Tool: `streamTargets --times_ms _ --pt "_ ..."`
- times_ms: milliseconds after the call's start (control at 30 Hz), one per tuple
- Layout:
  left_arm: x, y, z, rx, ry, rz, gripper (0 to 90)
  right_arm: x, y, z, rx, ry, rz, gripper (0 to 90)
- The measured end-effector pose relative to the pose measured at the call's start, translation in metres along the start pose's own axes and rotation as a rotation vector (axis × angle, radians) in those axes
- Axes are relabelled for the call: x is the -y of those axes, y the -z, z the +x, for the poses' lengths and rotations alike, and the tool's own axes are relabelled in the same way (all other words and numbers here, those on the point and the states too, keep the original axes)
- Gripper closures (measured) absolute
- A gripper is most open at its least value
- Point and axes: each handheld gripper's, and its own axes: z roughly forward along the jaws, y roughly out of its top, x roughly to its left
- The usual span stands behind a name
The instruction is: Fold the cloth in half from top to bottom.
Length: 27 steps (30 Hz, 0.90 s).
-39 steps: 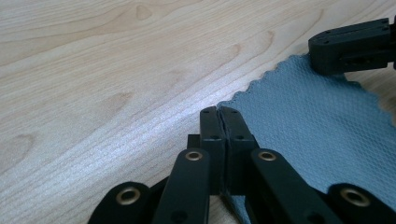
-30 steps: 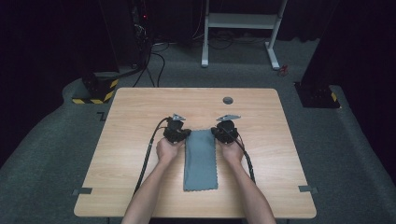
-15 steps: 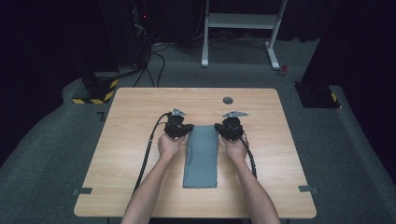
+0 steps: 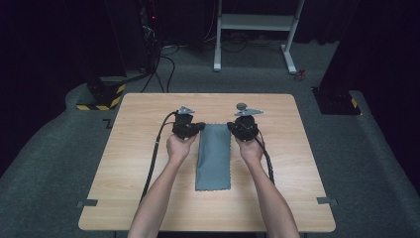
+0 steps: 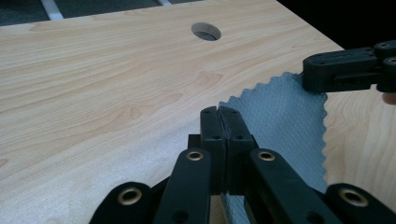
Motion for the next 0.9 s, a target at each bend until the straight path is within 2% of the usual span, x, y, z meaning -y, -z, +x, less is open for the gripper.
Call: streamTargets --times_ms 67,167,267,467,633,900 --pt "0.003 0.002 -0.001 0.004 -0.028 0.010 89.2 0.004 0.001 0.003 -0.009 0.020 0.003 89.7" --pt "0.008 0.006 -0.003 0.024 -0.034 0.009 89.3 0.010 0.003 0.003 -0.027 0.020 -0.012 89.6" --pt "0.014 0.008 -0.004 0.045 -0.053 0.029 89.2 0.016 0.006 0.004 -0.039 0.013 -0.006 89.6" --pt "0.022 0.014 -0.010 0.059 -0.092 0.046 89.2 0.028 0.014 0.009 -0.076 0.038 -0.012 89.6" --pt "0.031 0.018 -0.013 0.073 -0.103 0.040 89.2 0.037 0.019 0.013 -0.099 0.054 -0.013 89.6" --pt "0.045 0.021 -0.015 0.080 -0.093 0.046 89.2 0.047 0.023 0.020 -0.121 0.072 -0.014 89.6"
